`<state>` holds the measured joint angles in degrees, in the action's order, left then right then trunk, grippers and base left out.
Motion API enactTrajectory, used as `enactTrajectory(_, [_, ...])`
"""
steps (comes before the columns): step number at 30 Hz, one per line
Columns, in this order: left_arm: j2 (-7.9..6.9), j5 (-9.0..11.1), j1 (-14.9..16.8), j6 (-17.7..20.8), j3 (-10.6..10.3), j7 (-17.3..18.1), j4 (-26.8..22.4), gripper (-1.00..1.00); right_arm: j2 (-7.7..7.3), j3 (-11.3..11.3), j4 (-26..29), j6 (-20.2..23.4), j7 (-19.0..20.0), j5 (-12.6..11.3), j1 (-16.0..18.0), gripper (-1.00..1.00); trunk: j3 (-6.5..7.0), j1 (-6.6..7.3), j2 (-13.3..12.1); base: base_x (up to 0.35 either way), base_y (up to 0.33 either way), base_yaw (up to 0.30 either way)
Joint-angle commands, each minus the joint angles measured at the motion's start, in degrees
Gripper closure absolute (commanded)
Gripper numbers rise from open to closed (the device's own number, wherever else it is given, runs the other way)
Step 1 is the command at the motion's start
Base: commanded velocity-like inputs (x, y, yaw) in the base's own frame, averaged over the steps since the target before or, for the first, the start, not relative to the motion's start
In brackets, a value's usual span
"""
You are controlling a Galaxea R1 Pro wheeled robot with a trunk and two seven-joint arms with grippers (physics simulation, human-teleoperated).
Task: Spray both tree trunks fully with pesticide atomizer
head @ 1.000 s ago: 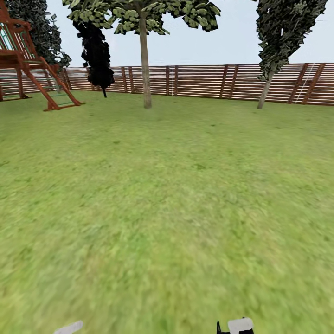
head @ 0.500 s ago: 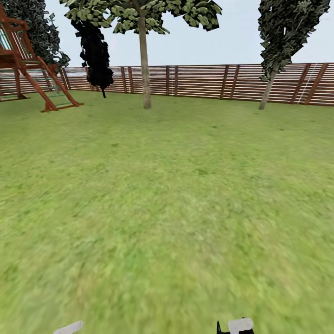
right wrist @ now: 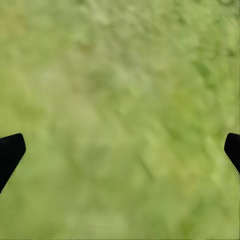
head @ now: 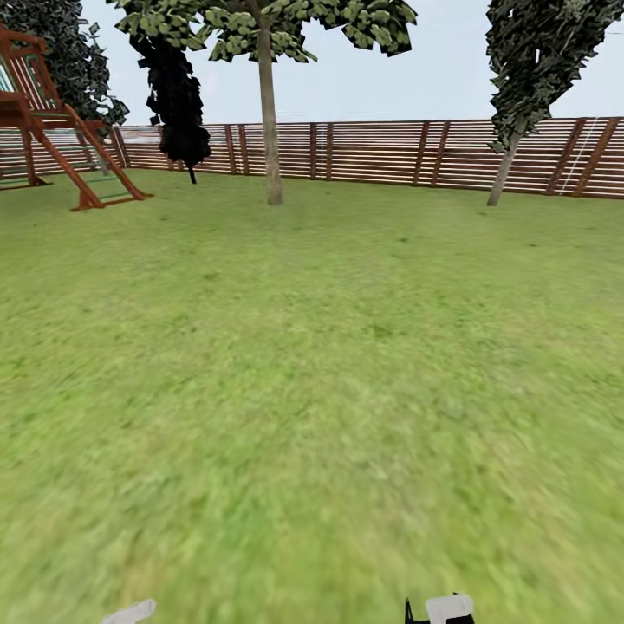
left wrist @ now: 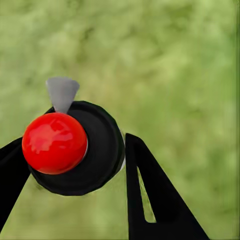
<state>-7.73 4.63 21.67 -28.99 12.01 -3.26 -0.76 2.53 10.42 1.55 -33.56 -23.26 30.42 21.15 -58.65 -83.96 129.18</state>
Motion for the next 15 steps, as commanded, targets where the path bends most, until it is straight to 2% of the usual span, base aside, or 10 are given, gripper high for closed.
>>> enactTrajectory(1, [0.0, 0.47, 0.04, -0.19, -0.23, 0.01, 0.05, 1.0, 0.01, 0.41, -0.06, -0.1, -0.3, 0.61, 0.03, -1.0, -0.05, -0.03, 0.02, 0.342, 0.0, 0.0])
enactTrajectory(15, [0.0, 0.47, 0.04, -0.26, -0.23, 0.01, 0.05, 1.0, 0.01, 0.45, -0.06, -0.1, -0.3, 0.61, 0.03, -1.0, -0.05, -0.03, 0.02, 0.342, 0.0, 0.0])
